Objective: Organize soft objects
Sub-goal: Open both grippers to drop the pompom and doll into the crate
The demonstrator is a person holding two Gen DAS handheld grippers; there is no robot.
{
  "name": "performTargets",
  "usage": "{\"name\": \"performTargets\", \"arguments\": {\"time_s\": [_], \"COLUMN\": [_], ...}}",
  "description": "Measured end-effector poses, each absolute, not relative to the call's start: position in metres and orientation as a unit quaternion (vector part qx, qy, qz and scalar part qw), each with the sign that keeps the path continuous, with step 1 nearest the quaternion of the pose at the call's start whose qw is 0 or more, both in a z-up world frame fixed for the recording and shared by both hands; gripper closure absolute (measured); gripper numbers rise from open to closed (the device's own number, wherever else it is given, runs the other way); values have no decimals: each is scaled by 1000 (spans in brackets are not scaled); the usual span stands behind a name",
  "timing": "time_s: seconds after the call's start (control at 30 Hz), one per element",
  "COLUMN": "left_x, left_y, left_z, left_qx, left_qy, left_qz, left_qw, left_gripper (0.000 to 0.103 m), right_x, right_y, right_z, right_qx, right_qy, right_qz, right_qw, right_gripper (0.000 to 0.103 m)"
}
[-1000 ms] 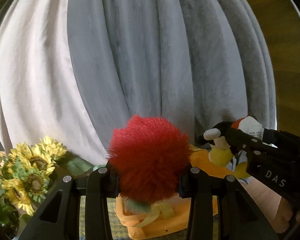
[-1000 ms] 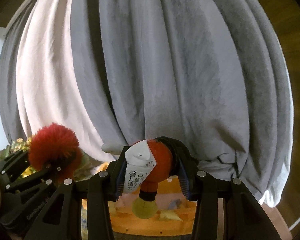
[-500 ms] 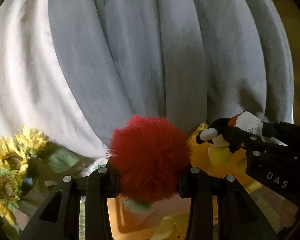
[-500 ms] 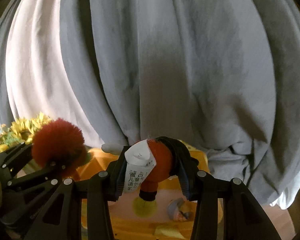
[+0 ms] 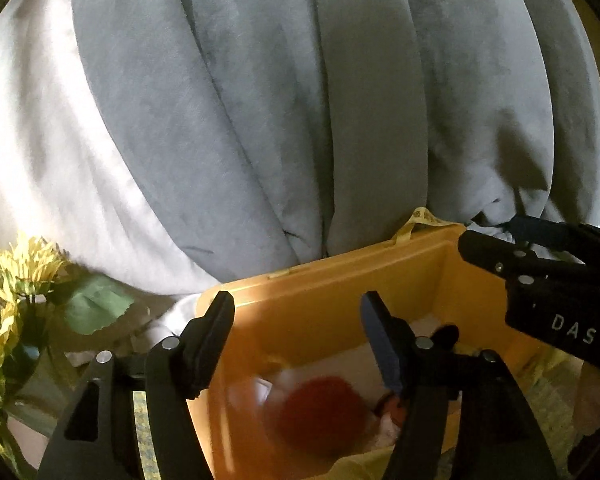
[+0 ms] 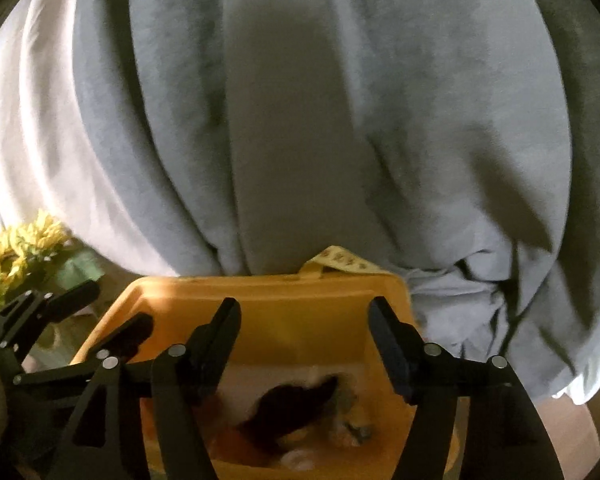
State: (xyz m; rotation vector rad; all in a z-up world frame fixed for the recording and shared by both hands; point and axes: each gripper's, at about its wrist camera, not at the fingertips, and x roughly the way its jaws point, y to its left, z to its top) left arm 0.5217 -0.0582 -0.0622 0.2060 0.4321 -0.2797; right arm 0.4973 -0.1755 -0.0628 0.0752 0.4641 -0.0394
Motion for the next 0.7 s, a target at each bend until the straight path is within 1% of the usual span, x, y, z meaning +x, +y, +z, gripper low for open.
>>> {"name": "performTargets", "arguments": {"time_s": [0.07, 0.3, 0.43, 0.6, 0.7], "left_x": [516, 491, 468, 436, 416], "left_y": [-55, -40, -31, -24, -20], "left_z": [-59, -39, -27, -15, -11], "left_qx": [96, 79, 69, 65, 57], "left_qy": [207, 187, 172, 159, 154], "left_qz": [-135, -115, -103, -96, -88], "left_qw": [964, 972, 977, 981, 982], "left_gripper": [36, 34, 34, 30, 28], "right_x": [495, 472, 455, 424, 407], "right_y": [-177, -178, -175, -167, -163], "right_z": [-60, -46, -35, -21, -15], "right_qx": [38, 35, 34, 34, 31], "right_qy": [230, 217, 205, 189, 183], "right_qz": [-23, -29, -30, -24, -22], "right_qw": [972, 975, 978, 981, 982], "right_gripper": [36, 36, 36, 36, 34]}}
